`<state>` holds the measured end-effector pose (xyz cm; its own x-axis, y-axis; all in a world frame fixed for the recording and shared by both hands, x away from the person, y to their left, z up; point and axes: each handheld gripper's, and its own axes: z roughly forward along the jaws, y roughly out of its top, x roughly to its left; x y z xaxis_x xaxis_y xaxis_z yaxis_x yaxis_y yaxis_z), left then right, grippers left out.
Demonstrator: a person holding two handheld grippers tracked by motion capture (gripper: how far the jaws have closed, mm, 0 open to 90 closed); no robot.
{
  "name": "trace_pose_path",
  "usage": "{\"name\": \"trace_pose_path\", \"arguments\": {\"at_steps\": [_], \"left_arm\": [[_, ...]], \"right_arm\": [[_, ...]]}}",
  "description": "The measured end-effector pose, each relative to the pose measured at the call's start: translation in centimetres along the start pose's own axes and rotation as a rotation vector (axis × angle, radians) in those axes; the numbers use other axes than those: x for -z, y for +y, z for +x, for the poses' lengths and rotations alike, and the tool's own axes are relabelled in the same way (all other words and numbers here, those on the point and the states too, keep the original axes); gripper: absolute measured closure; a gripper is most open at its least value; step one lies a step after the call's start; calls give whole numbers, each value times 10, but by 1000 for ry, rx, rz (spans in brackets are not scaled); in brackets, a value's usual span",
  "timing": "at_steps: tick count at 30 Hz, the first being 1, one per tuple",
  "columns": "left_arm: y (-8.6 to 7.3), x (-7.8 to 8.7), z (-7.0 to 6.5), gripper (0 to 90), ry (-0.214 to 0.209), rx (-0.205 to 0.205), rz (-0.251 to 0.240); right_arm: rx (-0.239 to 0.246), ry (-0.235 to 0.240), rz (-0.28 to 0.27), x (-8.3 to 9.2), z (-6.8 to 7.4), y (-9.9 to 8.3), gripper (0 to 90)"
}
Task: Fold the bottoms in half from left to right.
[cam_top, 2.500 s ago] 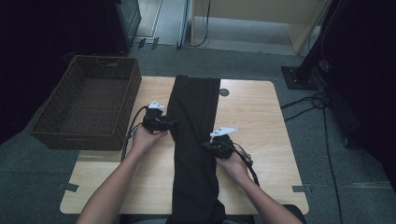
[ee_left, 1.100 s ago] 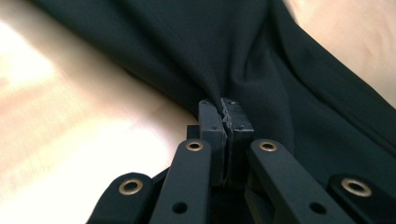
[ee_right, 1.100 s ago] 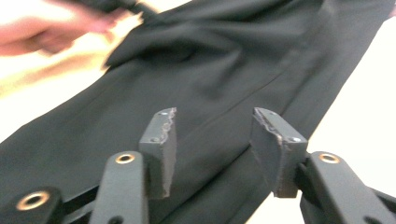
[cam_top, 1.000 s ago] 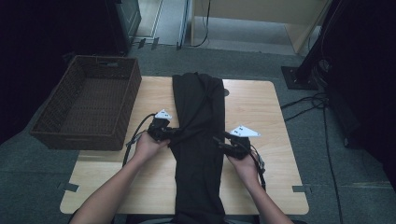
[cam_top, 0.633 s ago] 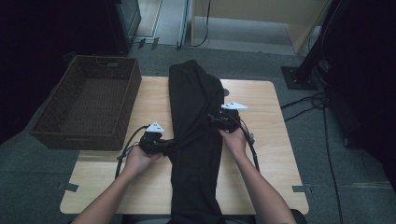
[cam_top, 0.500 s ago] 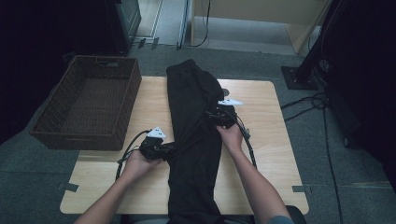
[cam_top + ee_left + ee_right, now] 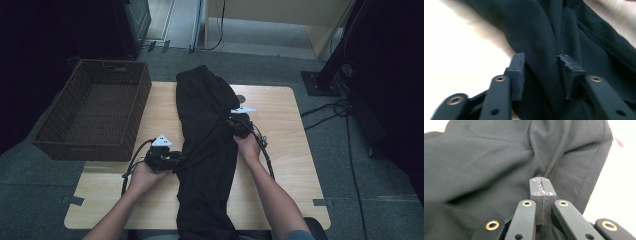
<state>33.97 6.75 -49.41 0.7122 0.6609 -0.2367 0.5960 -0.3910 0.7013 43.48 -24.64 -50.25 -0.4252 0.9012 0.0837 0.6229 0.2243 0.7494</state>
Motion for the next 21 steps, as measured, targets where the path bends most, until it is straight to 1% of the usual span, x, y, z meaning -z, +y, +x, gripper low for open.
{"name": "trace_pose_path", "arguments": {"at_steps": [2,4,5,7,8,9,10,11,12,13,15,17,18,21], "left_arm": [[4,5,4,521,8,27,-26],[9,8,9,499,18,44,-49],[11,8,11,493,22,48,-50],[18,6,14,482,35,50,-37],[21,5,15,476,34,49,-38],[24,4,17,475,33,48,-40],[28,2,18,474,40,49,-40],[31,0,21,472,44,49,-33],[35,-3,22,469,47,54,-27],[38,-6,24,467,48,54,-28],[45,-12,27,464,53,48,-22],[52,-20,32,460,51,56,-19],[55,-24,35,457,48,63,-26],[64,-35,43,447,37,87,-23]], "right_arm": [[25,5,-19,13,0,-4,900],[33,13,-14,25,1,-10,900],[42,15,-4,29,1,-14,900],[56,10,14,36,2,-22,900],[72,5,21,39,2,-26,900],[90,-4,32,40,2,-29,898],[109,-29,48,41,1,-30,885],[118,-67,50,42,0,-31,852],[107,-82,30,42,-2,-30,805],[81,-77,2,44,-5,-29,757],[39,-32,-55,47,-6,-24,715],[20,5,-95,44,-3,-21,636],[14,20,-105,41,-2,-20,585],[5,10,-103,26,0,-19,506]]}}
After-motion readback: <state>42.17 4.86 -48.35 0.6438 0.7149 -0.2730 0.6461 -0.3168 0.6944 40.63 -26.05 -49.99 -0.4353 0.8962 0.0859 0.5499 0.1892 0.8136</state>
